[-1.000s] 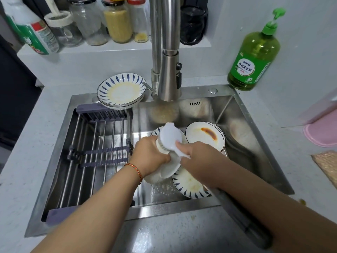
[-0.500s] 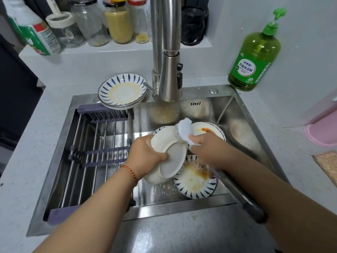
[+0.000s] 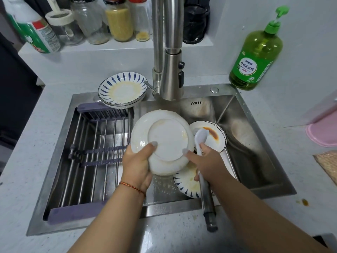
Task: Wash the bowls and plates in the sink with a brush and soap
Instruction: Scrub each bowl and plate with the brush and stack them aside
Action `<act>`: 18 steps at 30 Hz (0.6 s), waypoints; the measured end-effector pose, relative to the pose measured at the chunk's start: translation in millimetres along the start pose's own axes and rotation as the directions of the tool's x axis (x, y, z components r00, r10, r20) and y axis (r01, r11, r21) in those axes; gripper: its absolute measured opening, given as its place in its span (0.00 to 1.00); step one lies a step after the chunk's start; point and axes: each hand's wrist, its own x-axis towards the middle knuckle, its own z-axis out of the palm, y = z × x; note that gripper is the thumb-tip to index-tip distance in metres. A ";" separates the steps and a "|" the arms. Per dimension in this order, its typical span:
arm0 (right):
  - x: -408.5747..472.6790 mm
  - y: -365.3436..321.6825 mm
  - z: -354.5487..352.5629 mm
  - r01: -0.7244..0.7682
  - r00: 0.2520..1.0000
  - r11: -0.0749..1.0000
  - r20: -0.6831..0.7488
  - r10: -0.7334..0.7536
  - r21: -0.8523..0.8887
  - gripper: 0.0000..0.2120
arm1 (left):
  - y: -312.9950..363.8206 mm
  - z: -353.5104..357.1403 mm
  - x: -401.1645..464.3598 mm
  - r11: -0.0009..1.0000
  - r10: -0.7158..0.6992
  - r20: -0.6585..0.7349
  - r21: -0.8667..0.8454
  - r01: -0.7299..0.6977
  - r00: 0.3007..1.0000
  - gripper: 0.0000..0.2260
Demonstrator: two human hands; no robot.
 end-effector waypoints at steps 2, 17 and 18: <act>0.4 -1.8 0.1 -0.010 1.000 0.996 0.006 0.010 0.092 0.14 | -5.4 0.5 -4.7 0.997 -0.046 0.017 -0.054 0.047 0.999 0.19; 21.1 -31.9 -40.8 0.274 0.962 0.817 0.129 -0.242 -0.507 0.24 | 32.9 -10.7 19.3 0.849 -0.111 0.261 0.526 -0.045 0.959 0.29; 20.1 -30.5 -41.7 0.253 0.966 0.824 0.083 -0.246 -0.506 0.21 | 33.2 -11.0 19.7 0.833 -0.073 0.241 0.548 -0.073 0.968 0.27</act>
